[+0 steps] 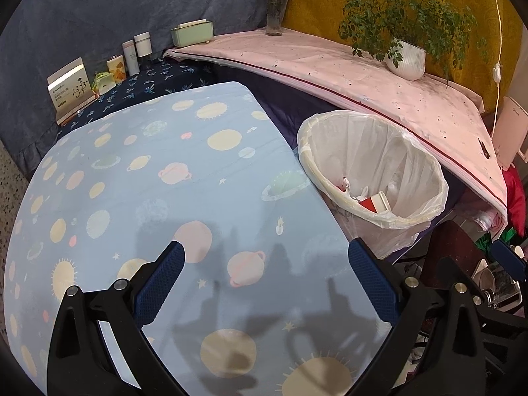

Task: Collect trash

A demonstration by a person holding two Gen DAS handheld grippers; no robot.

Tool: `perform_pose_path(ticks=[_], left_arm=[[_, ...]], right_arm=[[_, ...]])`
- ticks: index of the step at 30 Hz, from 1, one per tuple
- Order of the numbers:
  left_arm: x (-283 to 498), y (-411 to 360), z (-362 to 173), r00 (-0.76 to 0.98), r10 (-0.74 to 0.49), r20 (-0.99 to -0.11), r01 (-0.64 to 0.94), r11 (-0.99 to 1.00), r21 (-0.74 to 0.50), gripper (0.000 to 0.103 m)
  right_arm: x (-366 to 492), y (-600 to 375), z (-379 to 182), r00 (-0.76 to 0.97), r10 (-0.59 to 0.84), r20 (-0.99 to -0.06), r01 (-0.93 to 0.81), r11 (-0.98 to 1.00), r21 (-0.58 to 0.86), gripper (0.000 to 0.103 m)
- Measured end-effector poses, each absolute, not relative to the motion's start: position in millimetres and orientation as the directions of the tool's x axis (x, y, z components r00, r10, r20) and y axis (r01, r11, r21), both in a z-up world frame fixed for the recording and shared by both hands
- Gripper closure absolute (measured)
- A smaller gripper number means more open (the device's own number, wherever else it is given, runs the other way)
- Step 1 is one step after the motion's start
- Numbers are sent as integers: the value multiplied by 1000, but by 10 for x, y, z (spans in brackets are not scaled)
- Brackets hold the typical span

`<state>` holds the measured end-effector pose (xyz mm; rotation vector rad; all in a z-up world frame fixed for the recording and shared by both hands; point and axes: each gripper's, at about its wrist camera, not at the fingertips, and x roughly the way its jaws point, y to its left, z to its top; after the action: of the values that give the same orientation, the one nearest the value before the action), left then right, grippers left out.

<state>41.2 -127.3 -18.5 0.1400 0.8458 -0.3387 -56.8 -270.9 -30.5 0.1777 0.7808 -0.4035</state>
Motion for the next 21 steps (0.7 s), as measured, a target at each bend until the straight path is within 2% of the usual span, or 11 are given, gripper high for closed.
perform_pose_path(ticks=[21], left_arm=[[423,-1268,-199,617,-221,-755,340,940,2,8]], right_arm=[[-540,-2715,-331,639,-283,-715,412,911,8,13]])
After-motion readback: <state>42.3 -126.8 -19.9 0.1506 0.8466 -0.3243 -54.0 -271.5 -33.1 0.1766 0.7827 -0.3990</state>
